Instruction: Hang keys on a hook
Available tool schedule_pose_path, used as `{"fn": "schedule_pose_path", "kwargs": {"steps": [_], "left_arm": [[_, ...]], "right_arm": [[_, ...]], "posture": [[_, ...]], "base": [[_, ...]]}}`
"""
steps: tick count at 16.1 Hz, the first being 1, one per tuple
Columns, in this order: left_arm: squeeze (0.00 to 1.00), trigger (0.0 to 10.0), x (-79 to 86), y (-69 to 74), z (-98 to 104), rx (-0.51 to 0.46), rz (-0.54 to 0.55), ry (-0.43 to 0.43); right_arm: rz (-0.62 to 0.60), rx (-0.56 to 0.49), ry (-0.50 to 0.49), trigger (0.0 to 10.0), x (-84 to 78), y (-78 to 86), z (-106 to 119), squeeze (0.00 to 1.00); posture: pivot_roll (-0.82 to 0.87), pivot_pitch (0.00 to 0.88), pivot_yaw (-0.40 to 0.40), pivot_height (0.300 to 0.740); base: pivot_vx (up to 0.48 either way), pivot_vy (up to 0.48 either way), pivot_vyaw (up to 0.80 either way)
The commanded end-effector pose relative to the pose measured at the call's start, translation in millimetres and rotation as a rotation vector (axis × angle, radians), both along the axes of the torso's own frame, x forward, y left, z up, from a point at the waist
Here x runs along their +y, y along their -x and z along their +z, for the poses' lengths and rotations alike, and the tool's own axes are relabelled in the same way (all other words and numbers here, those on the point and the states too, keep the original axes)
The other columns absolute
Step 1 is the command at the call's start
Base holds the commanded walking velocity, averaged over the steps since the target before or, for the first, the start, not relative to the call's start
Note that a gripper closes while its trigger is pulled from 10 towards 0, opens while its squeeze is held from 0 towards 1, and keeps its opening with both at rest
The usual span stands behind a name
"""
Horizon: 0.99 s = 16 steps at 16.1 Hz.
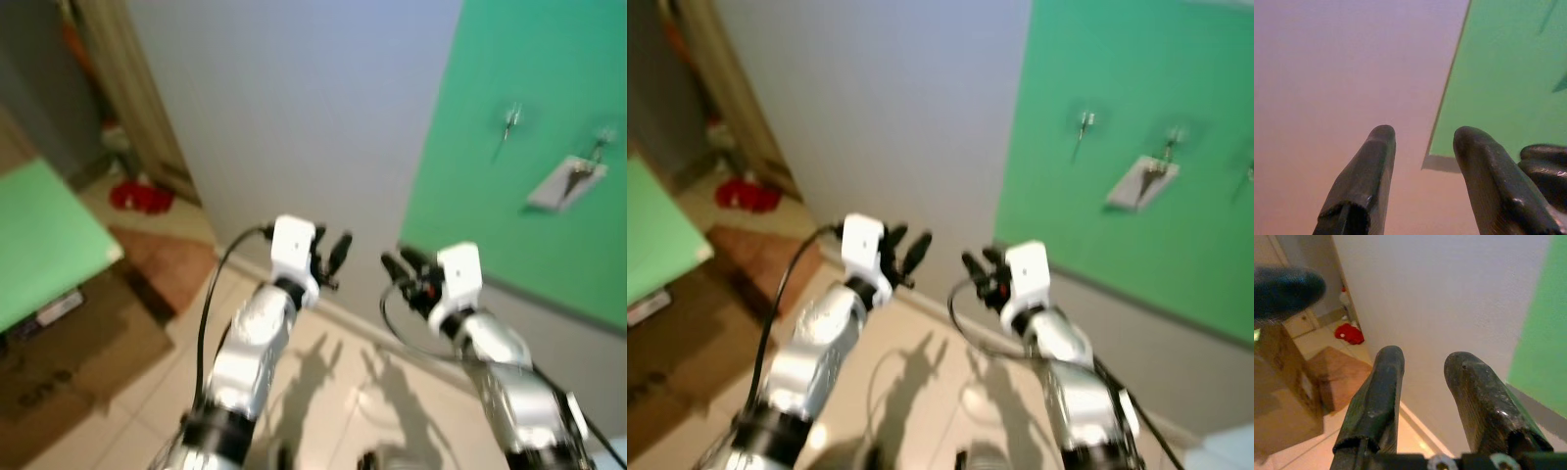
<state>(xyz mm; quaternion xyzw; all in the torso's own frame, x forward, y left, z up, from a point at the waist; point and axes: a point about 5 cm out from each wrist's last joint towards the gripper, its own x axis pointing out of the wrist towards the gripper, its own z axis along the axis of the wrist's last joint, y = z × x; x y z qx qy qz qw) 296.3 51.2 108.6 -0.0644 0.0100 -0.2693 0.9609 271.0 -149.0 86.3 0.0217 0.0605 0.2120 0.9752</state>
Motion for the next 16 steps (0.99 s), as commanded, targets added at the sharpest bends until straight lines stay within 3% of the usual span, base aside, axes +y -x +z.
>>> {"fn": "schedule_pose_path", "kwargs": {"steps": [1, 7, 12, 16], "left_arm": [[0.00, 10.0, -1.7, 1.6, -3.7, 0.002, 0.000, 0.000], [0.00, 10.0, -0.4, 12.2, -33.8, 0.081, -0.014, -0.060], [0.00, 10.0, 0.5, 14.5, -42.8, 0.103, -0.015, -0.066], [0.00, 10.0, 1.6, 19.3, -42.9, 0.111, -0.073, -0.012]], "right_arm": [[0.009, -0.025, 0.006, 10.0, 5.9, -1.1, 2.6, 0.00], [0.030, -0.013, 0.070, 10.0, 16.0, 3.8, -12.3, 0.00], [0.047, -0.030, 0.043, 10.0, 17.1, 4.3, -8.9, 0.00], [0.054, -0.032, 0.045, 10.0, 16.8, 5.1, -8.4, 0.00]], "posture": [[-0.10, 0.076, 0.003, 0.740], [-0.11, 0.080, 0.007, 0.740], [-0.11, 0.088, 0.009, 0.740], [-0.11, 0.098, 0.009, 0.740]], "base": [[0.000, 0.450, 0.00], [0.000, 0.449, 0.00], [0.000, 0.443, 0.80], [0.000, 0.000, 0.80]]}}
